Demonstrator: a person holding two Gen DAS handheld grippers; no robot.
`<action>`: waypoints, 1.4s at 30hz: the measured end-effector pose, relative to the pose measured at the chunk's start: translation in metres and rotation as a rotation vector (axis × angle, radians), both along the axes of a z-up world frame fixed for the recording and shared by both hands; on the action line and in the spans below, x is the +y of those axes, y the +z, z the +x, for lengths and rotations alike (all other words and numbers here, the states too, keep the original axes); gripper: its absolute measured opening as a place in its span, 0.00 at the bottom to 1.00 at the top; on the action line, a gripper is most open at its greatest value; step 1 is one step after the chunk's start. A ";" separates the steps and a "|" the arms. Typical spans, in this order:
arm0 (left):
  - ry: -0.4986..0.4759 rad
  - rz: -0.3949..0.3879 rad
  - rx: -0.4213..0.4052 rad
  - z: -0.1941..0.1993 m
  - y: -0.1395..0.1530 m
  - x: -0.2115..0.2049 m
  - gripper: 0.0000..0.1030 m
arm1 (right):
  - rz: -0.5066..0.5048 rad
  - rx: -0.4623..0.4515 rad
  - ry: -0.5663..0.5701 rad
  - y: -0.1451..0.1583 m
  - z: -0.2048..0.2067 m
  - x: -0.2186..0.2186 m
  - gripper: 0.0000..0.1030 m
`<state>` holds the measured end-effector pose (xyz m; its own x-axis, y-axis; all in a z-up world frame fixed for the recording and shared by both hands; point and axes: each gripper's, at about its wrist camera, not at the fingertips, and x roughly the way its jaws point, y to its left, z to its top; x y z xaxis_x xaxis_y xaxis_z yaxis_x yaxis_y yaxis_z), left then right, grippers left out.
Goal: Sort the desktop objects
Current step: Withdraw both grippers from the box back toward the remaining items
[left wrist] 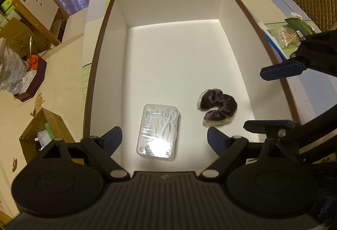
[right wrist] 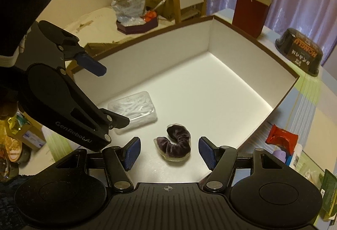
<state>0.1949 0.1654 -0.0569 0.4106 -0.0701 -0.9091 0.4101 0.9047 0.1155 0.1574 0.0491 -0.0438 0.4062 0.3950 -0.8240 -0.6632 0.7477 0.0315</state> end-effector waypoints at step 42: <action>0.252 -0.010 -0.094 -0.117 0.038 -0.145 0.86 | 0.112 0.007 0.095 0.017 -0.060 -0.194 0.62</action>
